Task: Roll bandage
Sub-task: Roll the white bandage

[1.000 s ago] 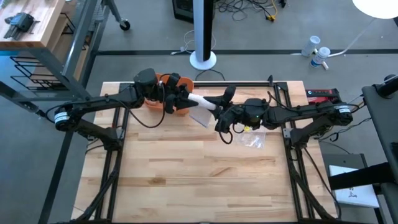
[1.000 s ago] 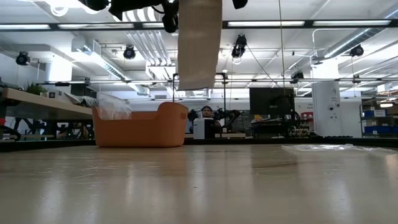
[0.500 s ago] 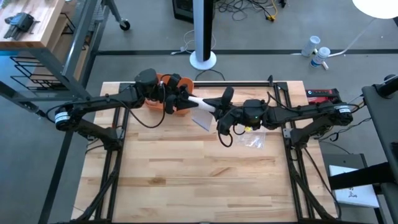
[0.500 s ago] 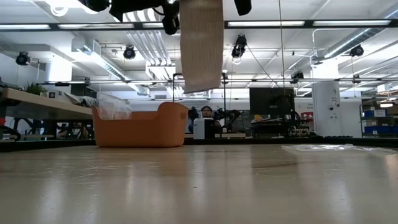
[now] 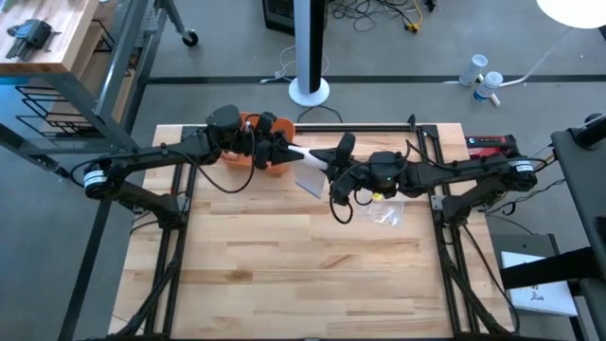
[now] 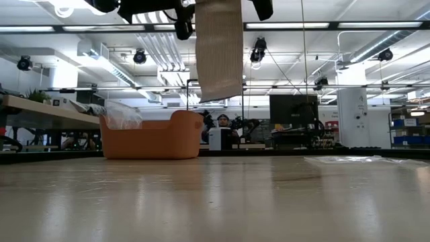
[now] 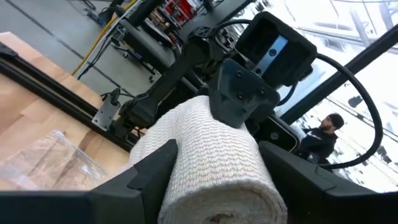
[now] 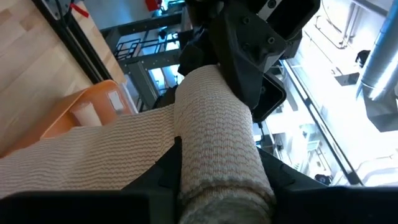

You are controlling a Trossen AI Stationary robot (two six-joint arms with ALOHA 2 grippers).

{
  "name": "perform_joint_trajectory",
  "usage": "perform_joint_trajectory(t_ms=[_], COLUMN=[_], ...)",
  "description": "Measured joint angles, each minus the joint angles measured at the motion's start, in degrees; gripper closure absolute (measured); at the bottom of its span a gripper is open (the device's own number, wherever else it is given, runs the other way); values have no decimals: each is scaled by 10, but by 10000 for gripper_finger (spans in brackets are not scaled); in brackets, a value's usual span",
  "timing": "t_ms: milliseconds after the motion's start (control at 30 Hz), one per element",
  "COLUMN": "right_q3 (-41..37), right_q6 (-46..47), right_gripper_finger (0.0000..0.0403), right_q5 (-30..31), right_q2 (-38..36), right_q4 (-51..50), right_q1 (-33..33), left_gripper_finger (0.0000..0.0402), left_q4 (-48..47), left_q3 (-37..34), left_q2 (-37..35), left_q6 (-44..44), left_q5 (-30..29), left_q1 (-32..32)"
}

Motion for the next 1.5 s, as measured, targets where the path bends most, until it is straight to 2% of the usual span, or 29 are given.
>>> perform_joint_trajectory(t_ms=[167,467,933,1233,1367,1500], right_q3=[0,0,0,0,0,0], right_q6=[0,0,0,0,0,0], right_gripper_finger=[298,301,298,303,298,300], right_q5=[0,0,1,1,1,1], right_q2=[0,0,0,0,0,0], right_q4=[0,-1,-4,-13,-13,-13], right_q1=[0,0,0,0,0,0], left_gripper_finger=[208,221,185,179,200,245], left_q4=[0,0,1,-1,-1,-2], left_q3=[0,0,0,0,0,0], left_q2=[0,0,0,0,0,0], left_q6=[22,-3,-11,-14,1,8], left_q5=[0,1,2,-5,-7,-8], left_q1=[0,0,0,0,0,0])
